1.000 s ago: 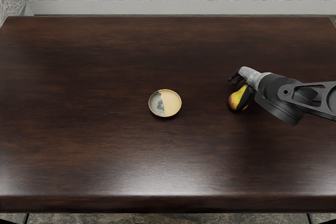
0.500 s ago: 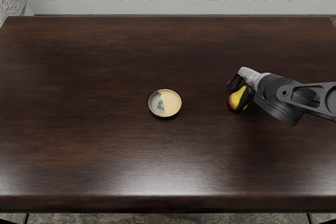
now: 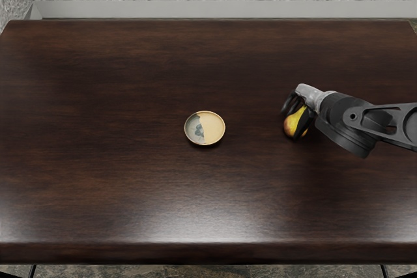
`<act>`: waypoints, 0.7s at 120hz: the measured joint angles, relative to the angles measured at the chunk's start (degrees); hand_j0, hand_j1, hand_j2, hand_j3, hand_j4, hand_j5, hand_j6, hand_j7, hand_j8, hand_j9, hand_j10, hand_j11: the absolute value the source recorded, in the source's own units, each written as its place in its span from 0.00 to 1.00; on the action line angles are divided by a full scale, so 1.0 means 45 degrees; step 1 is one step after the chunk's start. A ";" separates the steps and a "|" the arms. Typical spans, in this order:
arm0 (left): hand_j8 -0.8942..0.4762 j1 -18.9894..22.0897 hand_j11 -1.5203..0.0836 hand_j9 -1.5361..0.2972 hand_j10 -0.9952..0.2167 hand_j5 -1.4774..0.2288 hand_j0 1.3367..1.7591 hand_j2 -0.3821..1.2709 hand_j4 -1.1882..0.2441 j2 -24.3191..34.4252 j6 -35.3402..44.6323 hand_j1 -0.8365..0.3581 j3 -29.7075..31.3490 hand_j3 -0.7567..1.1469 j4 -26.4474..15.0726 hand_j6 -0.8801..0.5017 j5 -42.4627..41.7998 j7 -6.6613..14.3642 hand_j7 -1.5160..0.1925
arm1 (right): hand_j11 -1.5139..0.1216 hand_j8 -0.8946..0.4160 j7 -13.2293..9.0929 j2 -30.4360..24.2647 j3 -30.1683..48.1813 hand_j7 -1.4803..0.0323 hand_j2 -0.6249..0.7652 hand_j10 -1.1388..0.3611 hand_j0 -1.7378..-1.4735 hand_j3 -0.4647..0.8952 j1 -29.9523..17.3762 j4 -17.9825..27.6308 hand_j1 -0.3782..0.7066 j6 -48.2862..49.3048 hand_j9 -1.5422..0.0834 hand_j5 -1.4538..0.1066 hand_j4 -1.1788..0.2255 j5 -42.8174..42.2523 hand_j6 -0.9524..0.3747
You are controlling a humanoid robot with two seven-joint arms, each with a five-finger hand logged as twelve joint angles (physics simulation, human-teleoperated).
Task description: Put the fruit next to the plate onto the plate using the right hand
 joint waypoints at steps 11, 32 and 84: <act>0.65 0.0000 0.94 0.83 0.81 0.86 0.76 0.23 0.82 0.0000 0.0001 0.98 -0.0001 0.40 -0.0001 0.63 0.0004 0.0000 0.88 | 0.36 0.31 -0.0003 0.0001 0.0001 0.39 0.59 0.34 0.31 0.34 0.0001 0.0006 0.49 0.0011 0.37 0.32 0.37 0.0001 0.29; 0.65 0.0000 0.94 0.83 0.81 0.86 0.76 0.23 0.82 0.0000 0.0002 0.98 -0.0001 0.40 -0.0002 0.63 0.0000 0.0000 0.88 | 0.30 0.34 -0.0004 -0.0009 0.0005 0.34 0.61 0.36 0.31 0.34 -0.0004 0.0013 0.50 -0.0014 0.31 0.25 0.35 0.0014 0.31; 0.65 -0.0001 0.94 0.83 0.81 0.86 0.76 0.23 0.82 0.0000 0.0002 0.98 0.0005 0.40 0.0002 0.63 -0.0001 0.0001 0.88 | 0.18 0.42 -0.0013 -0.0224 0.0087 0.25 0.67 0.41 0.31 0.34 0.0121 0.0243 0.55 -0.0017 0.21 0.14 0.28 0.0417 0.39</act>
